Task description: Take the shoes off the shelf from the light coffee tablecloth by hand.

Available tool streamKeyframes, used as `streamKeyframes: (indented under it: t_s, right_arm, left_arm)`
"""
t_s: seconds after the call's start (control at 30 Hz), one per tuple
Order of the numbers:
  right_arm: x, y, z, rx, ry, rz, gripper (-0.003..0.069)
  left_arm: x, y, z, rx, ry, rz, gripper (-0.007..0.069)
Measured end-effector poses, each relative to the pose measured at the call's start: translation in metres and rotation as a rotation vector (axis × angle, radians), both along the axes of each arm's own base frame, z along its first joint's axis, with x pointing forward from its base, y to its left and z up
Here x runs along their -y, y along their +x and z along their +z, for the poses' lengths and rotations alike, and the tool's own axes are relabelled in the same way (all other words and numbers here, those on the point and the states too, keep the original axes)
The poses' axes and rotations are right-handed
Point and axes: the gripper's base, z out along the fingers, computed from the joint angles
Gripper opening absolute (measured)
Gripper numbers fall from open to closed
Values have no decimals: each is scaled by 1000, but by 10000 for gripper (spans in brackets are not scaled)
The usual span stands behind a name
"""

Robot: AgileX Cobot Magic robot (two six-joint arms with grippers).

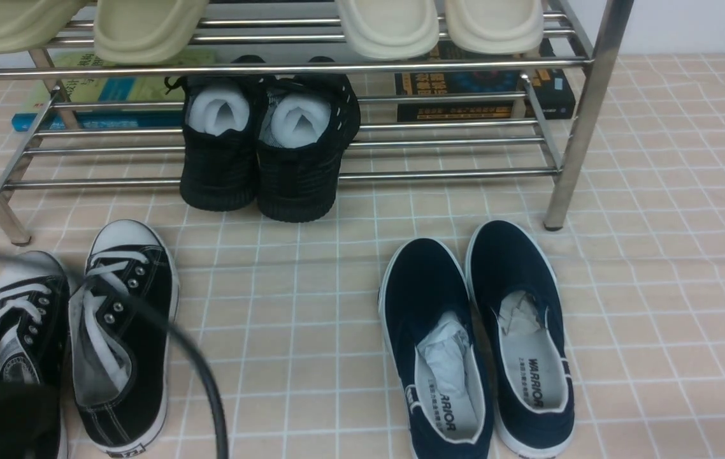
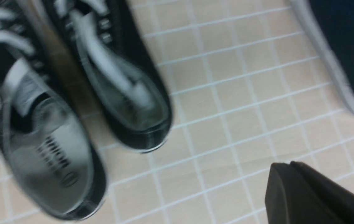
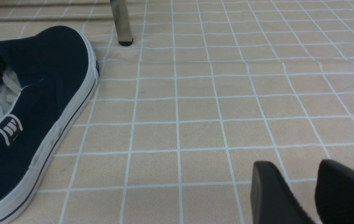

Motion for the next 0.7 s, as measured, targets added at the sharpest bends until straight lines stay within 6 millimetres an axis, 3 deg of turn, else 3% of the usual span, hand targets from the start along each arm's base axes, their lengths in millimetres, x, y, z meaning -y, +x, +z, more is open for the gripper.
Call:
streamKeyframes:
  t_s: [0.3, 0.7]
  right_arm:
    - [0, 0, 0, 0, 0, 0, 239]
    - [0, 0, 0, 0, 0, 0, 239]
  left_arm:
    - [10, -41, -23, 255, -173, 84, 2]
    - [6, -47, -26, 297, -106, 108, 8]
